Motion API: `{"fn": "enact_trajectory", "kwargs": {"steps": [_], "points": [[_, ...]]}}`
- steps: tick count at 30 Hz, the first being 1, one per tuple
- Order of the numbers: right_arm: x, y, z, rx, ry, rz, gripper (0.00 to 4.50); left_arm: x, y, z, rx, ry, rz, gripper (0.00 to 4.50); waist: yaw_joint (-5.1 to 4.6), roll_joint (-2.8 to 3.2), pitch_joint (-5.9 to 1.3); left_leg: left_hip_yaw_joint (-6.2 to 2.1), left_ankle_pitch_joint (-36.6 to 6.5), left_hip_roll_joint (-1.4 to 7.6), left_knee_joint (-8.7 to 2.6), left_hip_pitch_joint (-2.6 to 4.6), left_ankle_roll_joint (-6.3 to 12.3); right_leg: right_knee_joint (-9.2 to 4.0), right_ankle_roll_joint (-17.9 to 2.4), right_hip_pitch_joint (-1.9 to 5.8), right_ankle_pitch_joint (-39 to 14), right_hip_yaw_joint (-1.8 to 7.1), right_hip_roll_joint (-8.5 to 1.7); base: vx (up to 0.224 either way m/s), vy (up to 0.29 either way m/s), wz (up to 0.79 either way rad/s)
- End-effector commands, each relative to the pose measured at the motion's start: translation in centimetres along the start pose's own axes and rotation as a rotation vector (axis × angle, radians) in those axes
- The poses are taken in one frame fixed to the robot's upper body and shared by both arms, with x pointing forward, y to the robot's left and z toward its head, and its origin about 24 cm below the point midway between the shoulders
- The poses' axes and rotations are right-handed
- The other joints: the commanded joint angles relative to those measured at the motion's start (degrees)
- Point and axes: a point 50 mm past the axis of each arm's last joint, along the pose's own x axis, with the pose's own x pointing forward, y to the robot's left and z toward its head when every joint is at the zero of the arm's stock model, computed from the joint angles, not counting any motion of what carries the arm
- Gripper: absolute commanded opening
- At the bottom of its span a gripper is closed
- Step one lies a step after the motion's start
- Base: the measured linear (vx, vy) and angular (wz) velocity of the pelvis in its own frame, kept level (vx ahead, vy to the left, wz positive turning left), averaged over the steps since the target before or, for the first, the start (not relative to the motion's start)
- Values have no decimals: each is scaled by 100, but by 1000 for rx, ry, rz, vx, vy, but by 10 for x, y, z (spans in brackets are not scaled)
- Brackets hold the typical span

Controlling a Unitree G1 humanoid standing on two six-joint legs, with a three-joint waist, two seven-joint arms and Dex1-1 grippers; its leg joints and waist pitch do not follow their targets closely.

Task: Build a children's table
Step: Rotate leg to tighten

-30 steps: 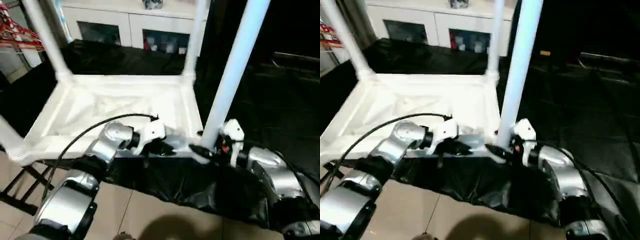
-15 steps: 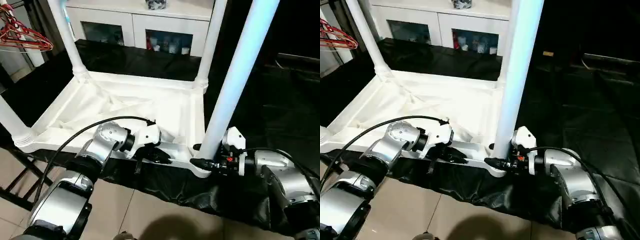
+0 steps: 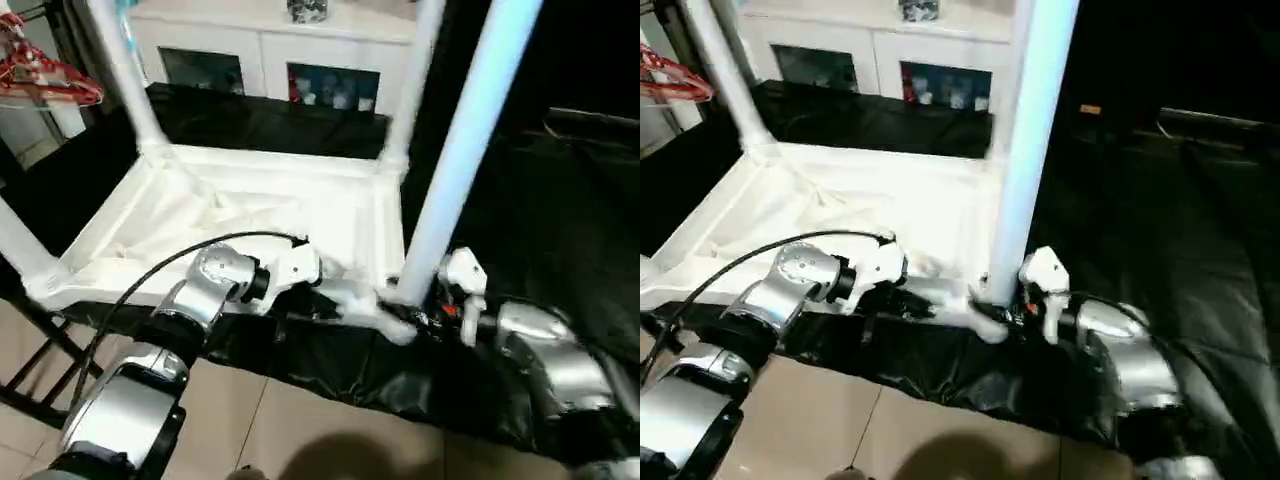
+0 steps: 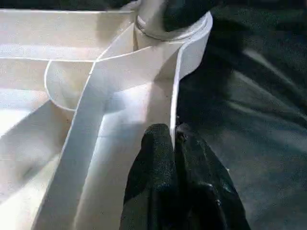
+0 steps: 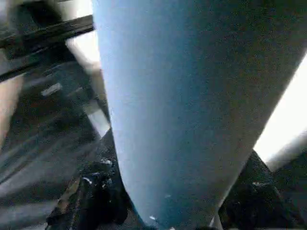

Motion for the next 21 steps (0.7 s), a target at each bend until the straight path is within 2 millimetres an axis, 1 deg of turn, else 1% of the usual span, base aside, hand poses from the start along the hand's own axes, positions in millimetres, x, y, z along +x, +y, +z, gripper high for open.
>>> {"fn": "enact_trajectory", "kwargs": {"steps": [1,2,3,4,5,6,7,8,9,10,12,13,14,15,18,19,20,21], "points": [[25,23,-19,95,61,22,194,13,14,35,35,-109,138,0,-23,-46,-287,-1,-1706,-17,-430,-11,-15,-523,-731,262,-2586,154,-275,0,0,0],[34,21,-20,146,50,-78,194,20,15,41,26,-112,178,0,-31,-48,-289,-2,-1686,-20,-431,-16,-7,-531,-715,264,-2584,154,-278,0,0,0],[39,20,-20,169,47,-121,194,24,16,44,22,-113,198,0,-52,-37,-294,4,-1717,-23,-422,13,-21,-544,-724,229,-2582,155,-274,0,0,0],[43,20,-21,197,53,-157,194,27,16,46,14,-116,214,0,-66,-48,-295,5,-1707,-30,-417,12,-19,-545,-718,231,-2568,155,-264,0,0,0],[47,20,-21,213,59,-187,194,30,17,50,6,-122,231,0,-74,-42,-306,9,-1624,-32,-413,7,-1,-525,-773,237,-2387,164,-259,0,0,0],[52,21,-22,224,67,-222,194,34,17,53,-6,-129,257,0,-88,-44,-311,11,-1552,-31,-410,-14,20,-507,-821,253,-2192,164,-251,0,0,0],[58,20,-23,253,86,-274,194,38,18,58,-19,-139,283,0,-91,-34,-324,17,-1470,-29,-398,-11,38,-486,-882,252,-1983,169,-251,0,0,0],[60,20,-23,266,93,-296,194,40,18,59,-24,-140,291,0,-102,-6,-330,12,-1419,-29,-396,-21,26,-458,-932,259,-1839,172,-248,0,0,0],[62,19,-24,275,97,-310,194,42,18,61,-26,-142,296,0,-106,-24,-341,17,-1334,-36,-386,-26,38,-448,-972,279,-1619,165,-237,0,0,0],[64,19,-23,278,96,-328,194,44,17,63,-30,-148,303,0,-106,-7,-344,17,-1289,-40,-381,-30,52,-436,-1000,282,-1482,168,-233,0,0,0],[70,19,-21,269,96,-354,194,49,15,67,-27,-157,306,0,-129,-3,-352,19,-1203,-37,-368,-47,88,-399,-1112,301,-1132,163,-232,0,0,0],[72,20,-19,258,92,-354,194,51,14,68,-18,-157,296,0,-135,2,-355,22,-1192,-39,-366,-41,105,-394,-1148,305,-1033,161,-227,0,0,0],[73,21,-18,254,86,-349,250,52,12,67,-6,-153,282,0,-135,2,-355,22,-1192,-39,-366,-41,105,-394,-1148,305,-1033,161,-227,0,0,0],[75,21,-16,256,70,-343,250,53,11,66,8,-146,266,0,-140,-5,-354,25,-1167,-40,-361,-47,150,-378,-1193,319,-855,166,-221,0,0,0],[74,19,-15,270,53,-333,293,51,10,64,21,-143,259,0,-147,-1,-342,32,-1323,-35,-371,-26,203,-404,-1211,314,-998,170,-231,0,0,0],[72,18,-14,250,51,-328,302,50,11,63,25,-140,260,0,-150,2,-334,33,-1394,-33,-378,-18,199,-418,-1193,309,-1110,171,-229,0,0,0],[70,17,-13,223,50,-316,302,49,11,62,31,-136,258,0,-150,0,-337,35,-1407,-33,-376,-13,193,-418,-1186,309,-1131,174,-231,0,0,0],[63,13,-12,183,48,-307,317,47,12,60,37,-127,252,0,-153,-19,-333,35,-1413,-29,-381,-17,199,-423,-1165,311,-1167,177,-231,0,0,0]]}}
